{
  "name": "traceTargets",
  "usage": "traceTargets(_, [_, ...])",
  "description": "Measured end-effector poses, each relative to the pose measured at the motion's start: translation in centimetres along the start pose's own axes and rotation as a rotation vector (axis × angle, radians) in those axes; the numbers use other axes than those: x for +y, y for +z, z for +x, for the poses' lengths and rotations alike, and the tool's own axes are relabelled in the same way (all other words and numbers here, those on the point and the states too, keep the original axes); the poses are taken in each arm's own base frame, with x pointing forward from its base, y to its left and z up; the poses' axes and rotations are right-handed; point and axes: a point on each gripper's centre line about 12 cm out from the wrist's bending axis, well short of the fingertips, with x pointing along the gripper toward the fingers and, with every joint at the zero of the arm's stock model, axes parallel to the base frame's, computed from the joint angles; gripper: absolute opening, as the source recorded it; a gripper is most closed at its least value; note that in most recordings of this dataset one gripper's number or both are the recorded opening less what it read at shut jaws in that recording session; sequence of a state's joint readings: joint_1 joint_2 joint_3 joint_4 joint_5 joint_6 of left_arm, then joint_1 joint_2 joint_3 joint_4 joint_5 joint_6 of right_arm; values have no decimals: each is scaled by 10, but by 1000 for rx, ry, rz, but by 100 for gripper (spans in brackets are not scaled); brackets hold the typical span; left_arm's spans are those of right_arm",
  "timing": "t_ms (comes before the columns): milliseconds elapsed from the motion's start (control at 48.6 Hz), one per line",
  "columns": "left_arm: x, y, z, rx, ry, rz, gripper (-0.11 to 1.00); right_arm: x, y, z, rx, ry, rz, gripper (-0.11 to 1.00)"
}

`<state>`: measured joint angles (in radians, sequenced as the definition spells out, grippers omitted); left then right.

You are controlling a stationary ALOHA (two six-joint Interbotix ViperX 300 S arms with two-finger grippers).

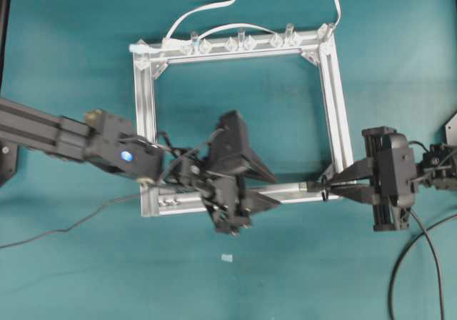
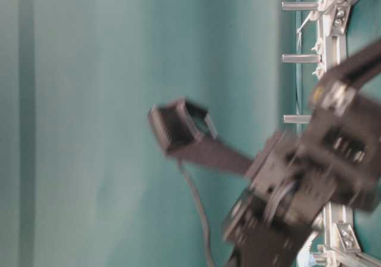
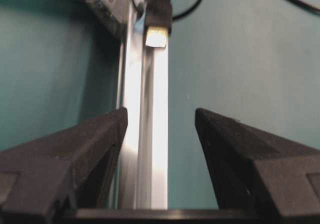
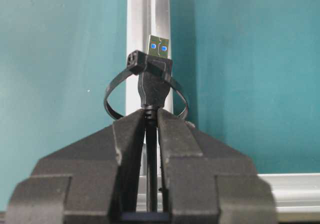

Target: Insert the wire through the string loop located on the right side.

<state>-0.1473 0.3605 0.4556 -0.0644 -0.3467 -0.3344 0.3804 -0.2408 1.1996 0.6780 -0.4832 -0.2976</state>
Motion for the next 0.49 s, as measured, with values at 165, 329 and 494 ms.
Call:
traceTargets(165, [-2, 4, 23, -3, -2, 31, 64, 0, 0, 0, 0, 0, 0, 11])
traceTargets(329, [2, 14, 37, -23, 5, 77, 64, 0, 0, 0, 0, 0, 0, 11])
traceTargets(494, [7, 26, 44, -49, 12, 102, 64, 0, 0, 0, -1, 0, 0, 11])
